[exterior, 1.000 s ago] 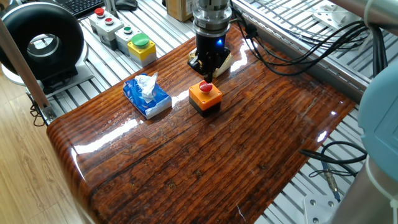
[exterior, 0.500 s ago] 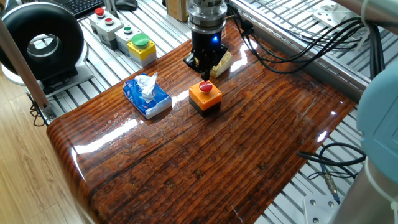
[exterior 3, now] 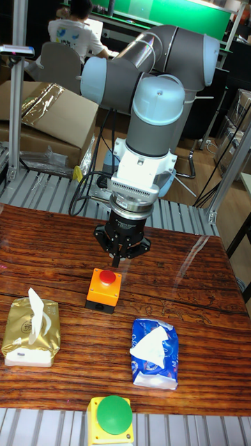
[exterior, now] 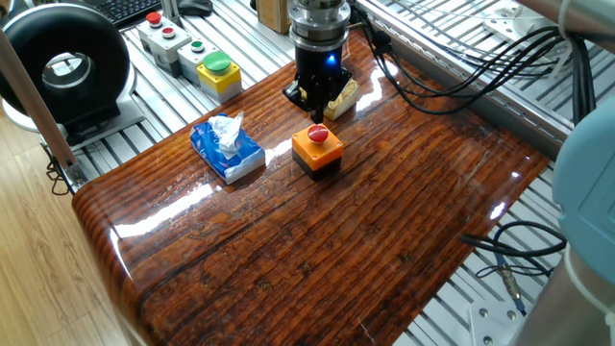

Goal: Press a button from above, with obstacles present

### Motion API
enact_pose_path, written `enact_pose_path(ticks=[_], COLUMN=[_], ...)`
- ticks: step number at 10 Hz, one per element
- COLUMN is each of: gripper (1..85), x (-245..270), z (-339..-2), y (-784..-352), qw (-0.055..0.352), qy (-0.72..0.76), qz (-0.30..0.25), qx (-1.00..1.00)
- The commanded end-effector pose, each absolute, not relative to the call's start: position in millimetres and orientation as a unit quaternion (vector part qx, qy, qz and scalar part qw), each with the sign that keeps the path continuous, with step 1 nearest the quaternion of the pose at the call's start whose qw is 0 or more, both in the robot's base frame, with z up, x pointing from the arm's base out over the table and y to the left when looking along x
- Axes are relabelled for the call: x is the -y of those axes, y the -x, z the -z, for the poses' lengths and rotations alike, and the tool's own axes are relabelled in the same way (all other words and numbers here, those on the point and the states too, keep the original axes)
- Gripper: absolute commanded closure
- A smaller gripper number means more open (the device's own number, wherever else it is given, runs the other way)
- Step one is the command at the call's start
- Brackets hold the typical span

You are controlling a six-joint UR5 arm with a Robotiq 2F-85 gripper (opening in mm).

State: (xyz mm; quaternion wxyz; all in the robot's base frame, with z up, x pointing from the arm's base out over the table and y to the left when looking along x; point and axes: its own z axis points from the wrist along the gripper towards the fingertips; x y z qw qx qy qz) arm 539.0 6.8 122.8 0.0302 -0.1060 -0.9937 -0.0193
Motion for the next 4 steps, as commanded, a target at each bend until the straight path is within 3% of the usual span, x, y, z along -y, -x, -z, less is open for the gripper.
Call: enact_pose_path(ticks=[1,4], gripper=[84.3,84.3], x=[-9.5,-12.6], z=[-123.2,-121.7], y=[-541.0,-542.3], qw=[0.024,0.022], qy=[0.097,0.093], qz=[0.027,0.028], qx=[0.995,0.995])
